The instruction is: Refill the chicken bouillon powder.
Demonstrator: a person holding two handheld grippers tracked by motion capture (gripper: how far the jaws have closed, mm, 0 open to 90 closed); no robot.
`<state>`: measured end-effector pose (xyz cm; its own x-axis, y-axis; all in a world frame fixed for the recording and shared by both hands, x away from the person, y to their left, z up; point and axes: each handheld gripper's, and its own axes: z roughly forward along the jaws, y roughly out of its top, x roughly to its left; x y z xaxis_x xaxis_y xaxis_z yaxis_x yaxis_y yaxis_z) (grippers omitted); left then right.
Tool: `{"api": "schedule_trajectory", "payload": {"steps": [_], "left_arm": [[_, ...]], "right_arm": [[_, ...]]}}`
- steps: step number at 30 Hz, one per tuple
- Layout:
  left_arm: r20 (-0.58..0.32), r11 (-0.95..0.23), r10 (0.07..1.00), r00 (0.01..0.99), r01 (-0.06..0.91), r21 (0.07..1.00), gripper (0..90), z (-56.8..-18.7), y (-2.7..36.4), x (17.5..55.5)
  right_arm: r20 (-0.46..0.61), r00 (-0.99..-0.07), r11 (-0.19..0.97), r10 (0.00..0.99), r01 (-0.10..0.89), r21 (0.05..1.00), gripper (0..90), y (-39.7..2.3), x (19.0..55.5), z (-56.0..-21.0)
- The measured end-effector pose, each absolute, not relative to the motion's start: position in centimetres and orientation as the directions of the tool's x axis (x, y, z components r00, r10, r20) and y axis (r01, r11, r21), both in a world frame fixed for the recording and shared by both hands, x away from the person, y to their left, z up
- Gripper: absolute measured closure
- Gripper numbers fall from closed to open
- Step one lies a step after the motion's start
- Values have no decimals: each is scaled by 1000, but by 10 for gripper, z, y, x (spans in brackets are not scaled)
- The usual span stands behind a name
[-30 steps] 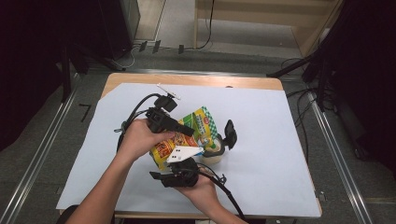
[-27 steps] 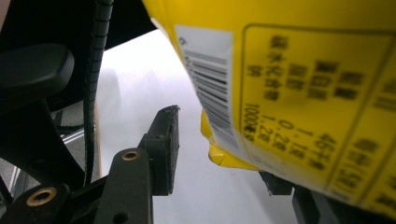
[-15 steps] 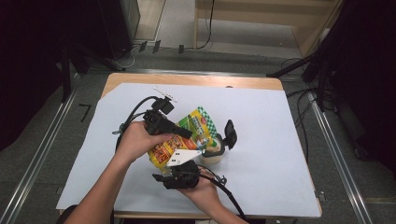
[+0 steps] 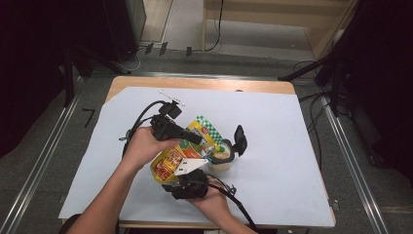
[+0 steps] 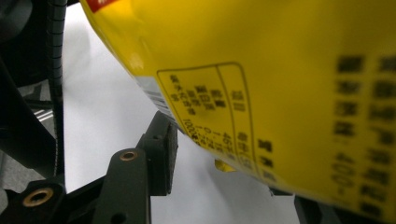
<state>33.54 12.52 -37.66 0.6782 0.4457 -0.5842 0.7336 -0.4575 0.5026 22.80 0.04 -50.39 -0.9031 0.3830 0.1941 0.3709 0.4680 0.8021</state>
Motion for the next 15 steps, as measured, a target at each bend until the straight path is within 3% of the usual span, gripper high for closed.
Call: {"api": "schedule_trajectory", "payload": {"steps": [15], "left_arm": [[-631, -428, 381, 676, 734, 527, 900, -368, 148, 334]], "right_arm": [[191, -894, 446, 406, 376, 812, 514, -5, 231, -499]]}}
